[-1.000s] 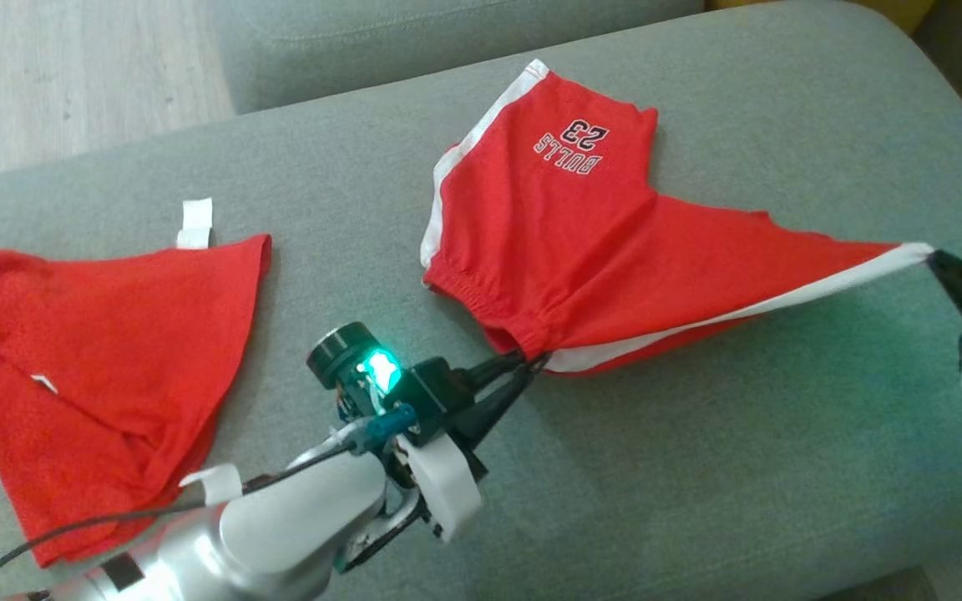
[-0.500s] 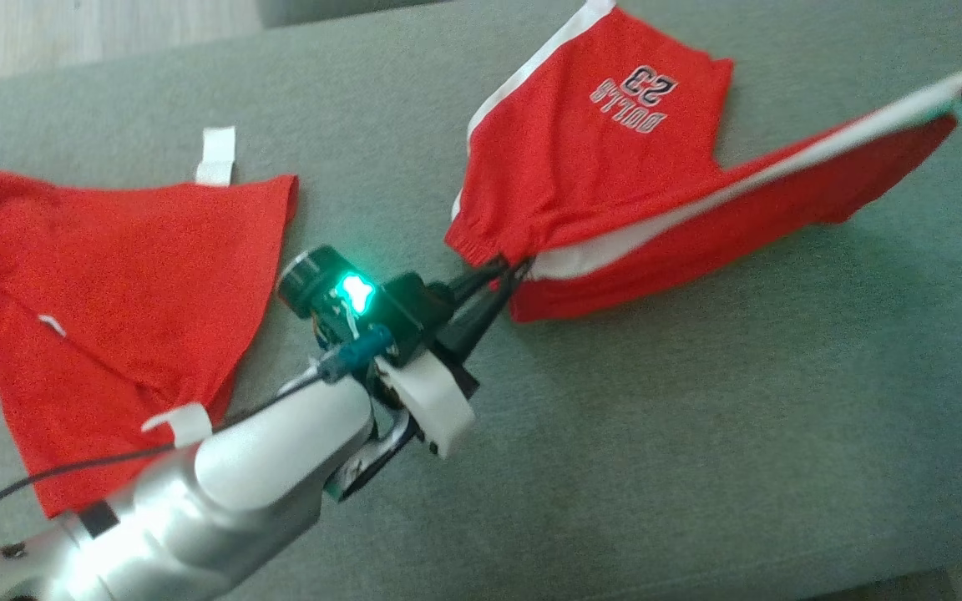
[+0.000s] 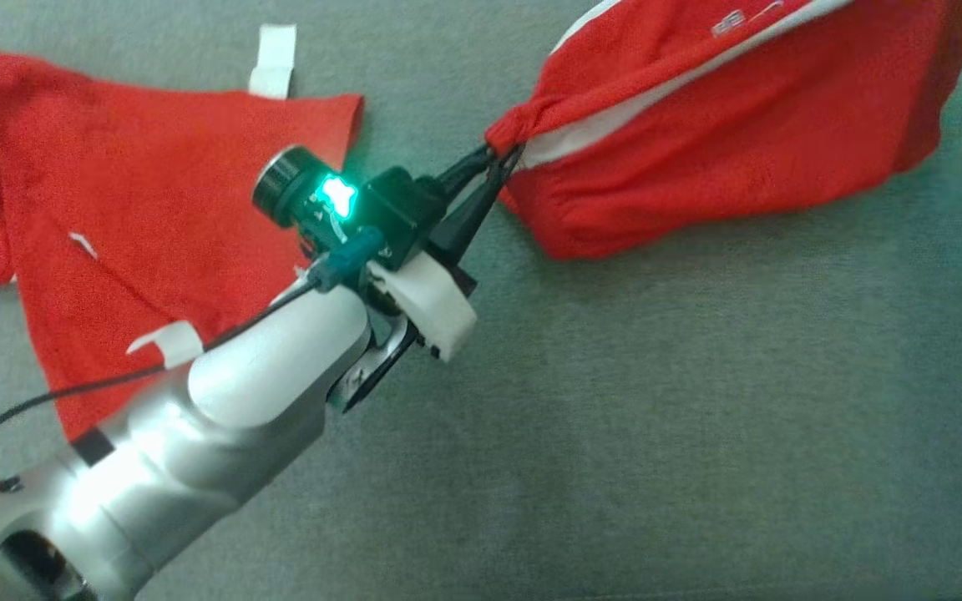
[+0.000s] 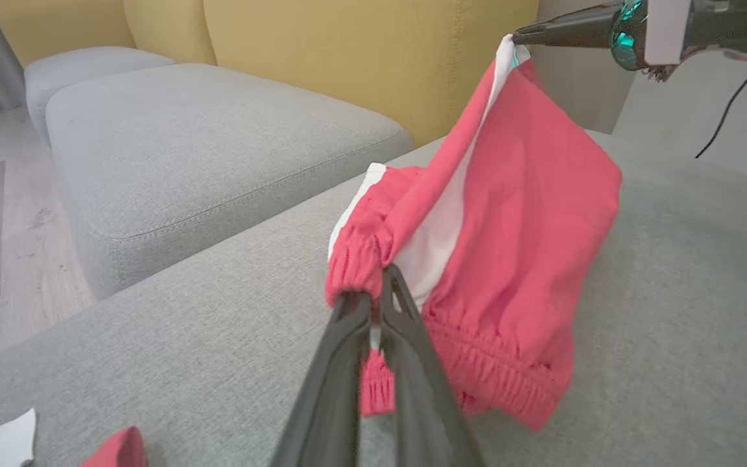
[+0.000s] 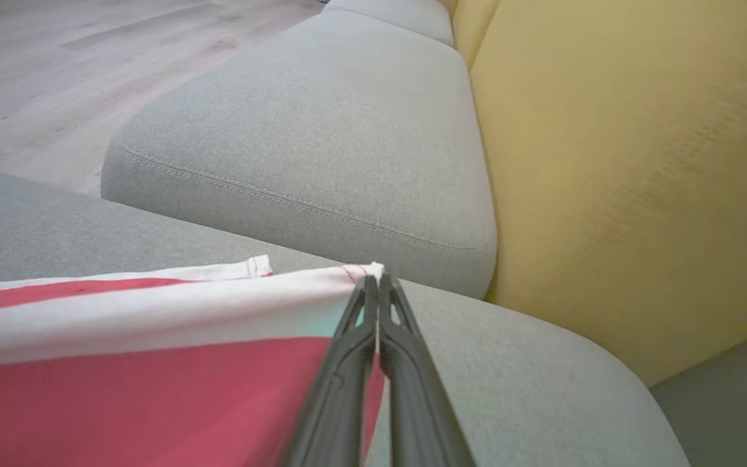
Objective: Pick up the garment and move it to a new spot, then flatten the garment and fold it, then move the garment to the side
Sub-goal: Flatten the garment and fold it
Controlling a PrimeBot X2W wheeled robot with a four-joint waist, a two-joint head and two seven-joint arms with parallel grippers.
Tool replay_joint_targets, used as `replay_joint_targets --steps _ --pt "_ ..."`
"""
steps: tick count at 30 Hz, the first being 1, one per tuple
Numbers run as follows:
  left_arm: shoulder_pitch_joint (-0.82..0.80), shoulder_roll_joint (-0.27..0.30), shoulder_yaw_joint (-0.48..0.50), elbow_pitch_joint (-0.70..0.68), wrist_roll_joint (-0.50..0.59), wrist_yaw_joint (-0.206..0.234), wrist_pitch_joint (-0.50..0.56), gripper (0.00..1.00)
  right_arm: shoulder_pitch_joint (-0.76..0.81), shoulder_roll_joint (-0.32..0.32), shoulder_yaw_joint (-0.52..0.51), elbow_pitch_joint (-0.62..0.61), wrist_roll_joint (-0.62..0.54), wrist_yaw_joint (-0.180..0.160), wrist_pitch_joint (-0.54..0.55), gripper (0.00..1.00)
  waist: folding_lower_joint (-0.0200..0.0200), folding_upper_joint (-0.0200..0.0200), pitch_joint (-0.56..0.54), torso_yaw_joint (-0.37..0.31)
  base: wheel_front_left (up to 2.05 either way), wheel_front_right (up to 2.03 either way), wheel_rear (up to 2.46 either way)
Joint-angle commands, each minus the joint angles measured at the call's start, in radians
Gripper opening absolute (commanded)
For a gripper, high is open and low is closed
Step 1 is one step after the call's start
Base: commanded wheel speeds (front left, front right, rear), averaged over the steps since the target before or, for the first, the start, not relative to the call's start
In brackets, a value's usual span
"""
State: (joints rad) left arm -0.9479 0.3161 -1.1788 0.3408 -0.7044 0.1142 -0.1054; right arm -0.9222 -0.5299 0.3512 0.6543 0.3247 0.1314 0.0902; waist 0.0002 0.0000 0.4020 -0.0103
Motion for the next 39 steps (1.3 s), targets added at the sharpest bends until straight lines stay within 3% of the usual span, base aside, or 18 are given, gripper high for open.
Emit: replay_joint_targets --steps 1,19,20,21,22,30,39 --pt "-0.06 0.003 0.048 -0.008 -0.003 0.003 0.002 0.0 -0.042 -0.001 0.006 0.004 -0.017 -0.001 -0.018 0.0 -0.0002 0.0 0.045 0.04 0.0 0.0 0.0" --pt "-0.188 -0.086 0.055 0.135 0.015 -0.018 -0.021 0.0 -0.296 0.04 0.095 0.298 -0.106 -0.001 -0.131 0.0 -0.0002 0.0 0.168 0.114 0.0 0.0 0.0" --pt "-0.191 -0.089 0.052 0.141 0.018 -0.02 -0.02 0.11 -0.304 0.042 0.101 0.311 -0.112 -0.001 -0.14 0.47 -0.0002 0.0 0.171 0.115 0.0 0.0 0.0" --pt "-0.193 -0.092 0.05 0.147 0.02 -0.021 -0.022 0.79 -0.311 0.044 0.102 0.327 -0.114 -0.001 -0.145 1.0 -0.0002 0.0 0.173 0.114 0.0 0.0 0.0" --pt "-0.196 -0.094 0.048 0.152 0.022 -0.019 -0.025 1.0 -0.316 0.048 0.104 0.342 -0.117 -0.001 -0.152 1.0 -0.0002 0.0 0.175 0.113 0.0 0.0 0.0" --pt "-0.187 -0.084 0.049 0.184 0.041 0.012 -0.069 1.0 -0.311 0.084 0.11 0.432 -0.091 -0.001 -0.224 1.0 -0.0002 0.0 0.125 0.081 0.0 0.0 0.0" --pt "-0.107 -0.037 0.136 0.165 -0.004 0.08 -0.137 1.0 -0.221 0.099 0.089 0.42 0.055 -0.001 -0.332 1.0 -0.0002 0.0 -0.03 0.028 0.0 0.0 0.0"
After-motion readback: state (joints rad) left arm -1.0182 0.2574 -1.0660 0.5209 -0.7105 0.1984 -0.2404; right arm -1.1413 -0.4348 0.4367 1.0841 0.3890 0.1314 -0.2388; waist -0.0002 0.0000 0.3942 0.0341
